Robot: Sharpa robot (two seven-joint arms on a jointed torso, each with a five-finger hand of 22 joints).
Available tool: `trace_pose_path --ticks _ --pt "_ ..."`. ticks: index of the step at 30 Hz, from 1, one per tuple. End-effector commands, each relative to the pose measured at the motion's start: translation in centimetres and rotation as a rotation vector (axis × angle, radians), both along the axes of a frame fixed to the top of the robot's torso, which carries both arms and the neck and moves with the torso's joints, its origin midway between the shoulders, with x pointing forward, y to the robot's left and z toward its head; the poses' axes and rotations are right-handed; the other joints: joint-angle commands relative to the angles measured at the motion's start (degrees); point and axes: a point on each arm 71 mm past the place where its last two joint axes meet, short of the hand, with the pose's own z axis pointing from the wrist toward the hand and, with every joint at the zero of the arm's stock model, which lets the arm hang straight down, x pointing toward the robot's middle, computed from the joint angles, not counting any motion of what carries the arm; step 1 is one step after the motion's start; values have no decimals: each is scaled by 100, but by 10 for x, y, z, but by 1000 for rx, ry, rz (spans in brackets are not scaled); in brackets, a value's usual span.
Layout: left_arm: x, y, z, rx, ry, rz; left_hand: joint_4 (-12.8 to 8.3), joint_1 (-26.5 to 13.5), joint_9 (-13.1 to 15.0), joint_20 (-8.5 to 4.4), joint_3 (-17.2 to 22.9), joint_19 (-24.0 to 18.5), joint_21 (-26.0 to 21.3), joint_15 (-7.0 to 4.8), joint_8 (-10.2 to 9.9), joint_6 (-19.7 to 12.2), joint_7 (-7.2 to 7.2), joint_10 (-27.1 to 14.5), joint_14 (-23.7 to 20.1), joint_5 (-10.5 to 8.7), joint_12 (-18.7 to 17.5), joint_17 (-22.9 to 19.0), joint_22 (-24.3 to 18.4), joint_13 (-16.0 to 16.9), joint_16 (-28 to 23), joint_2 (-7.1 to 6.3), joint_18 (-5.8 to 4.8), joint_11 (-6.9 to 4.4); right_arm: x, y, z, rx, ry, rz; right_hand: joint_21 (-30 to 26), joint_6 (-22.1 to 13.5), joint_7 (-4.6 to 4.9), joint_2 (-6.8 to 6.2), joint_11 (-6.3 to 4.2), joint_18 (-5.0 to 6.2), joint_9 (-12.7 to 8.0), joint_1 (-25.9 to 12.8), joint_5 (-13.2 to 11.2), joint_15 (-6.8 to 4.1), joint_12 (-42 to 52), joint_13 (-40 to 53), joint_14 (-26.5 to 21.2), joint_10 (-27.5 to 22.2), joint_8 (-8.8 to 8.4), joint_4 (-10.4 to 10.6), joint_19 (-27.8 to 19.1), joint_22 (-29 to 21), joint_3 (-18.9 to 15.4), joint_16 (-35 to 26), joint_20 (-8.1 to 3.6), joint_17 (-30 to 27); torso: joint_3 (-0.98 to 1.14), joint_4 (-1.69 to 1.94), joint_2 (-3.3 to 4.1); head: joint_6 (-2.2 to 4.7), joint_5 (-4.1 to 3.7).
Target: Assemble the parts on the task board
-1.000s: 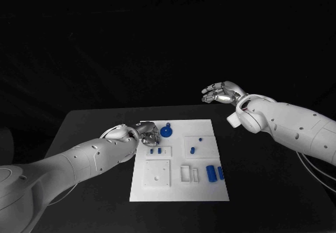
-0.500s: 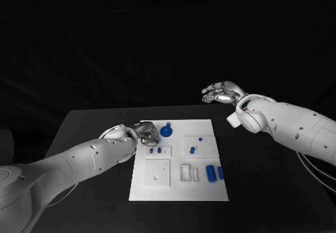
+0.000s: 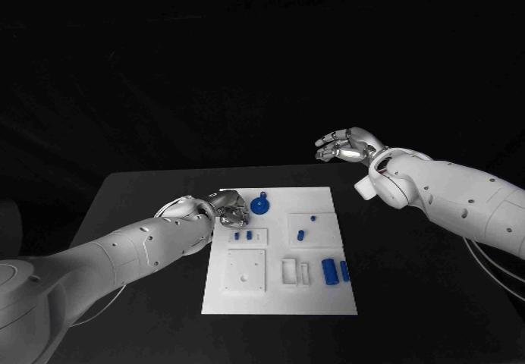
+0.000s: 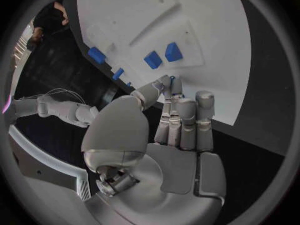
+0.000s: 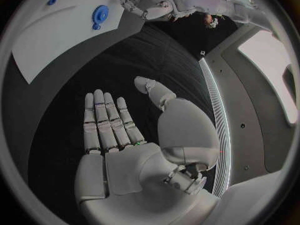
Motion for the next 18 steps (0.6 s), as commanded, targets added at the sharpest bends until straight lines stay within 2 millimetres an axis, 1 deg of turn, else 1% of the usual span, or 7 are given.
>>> trace_pose_path --ticks 1,13,18 --pt "1 0 1 -15 0 13 27 -60 7 -52 -4 -20 -10 3 -13 -47 0 10 -3 -9 -22 -8 24 6 -30 -12 573 36 -1 2 0 3 1 19 -22 39 168 18 1 45 -8 -43 31 -1 -30 -4 -56 -37 27 6 -33 6 -42 -4 18 -7 2 -3 1 6 4" --pt "1 3 0 -10 4 23 54 -80 -20 -51 -4 -24 -13 8 -70 -166 42 0 -18 -15 -56 -13 24 25 -40 -16 574 41 -1 1 0 3 1 20 -26 38 169 18 1 44 -10 -48 32 0 -30 -4 -57 -37 27 9 -32 10 -44 -4 18 -9 2 -3 -1 4 5" --pt "2 4 0 -8 5 25 60 -58 -21 -50 20 -28 -16 9 -70 -173 44 -2 -24 -12 -66 -15 23 32 -42 19 577 42 -1 1 0 3 1 20 -28 38 169 18 1 45 -10 -48 32 0 -30 -4 -57 -37 27 8 -32 12 -44 -4 18 -9 0 -1 0 5 3"
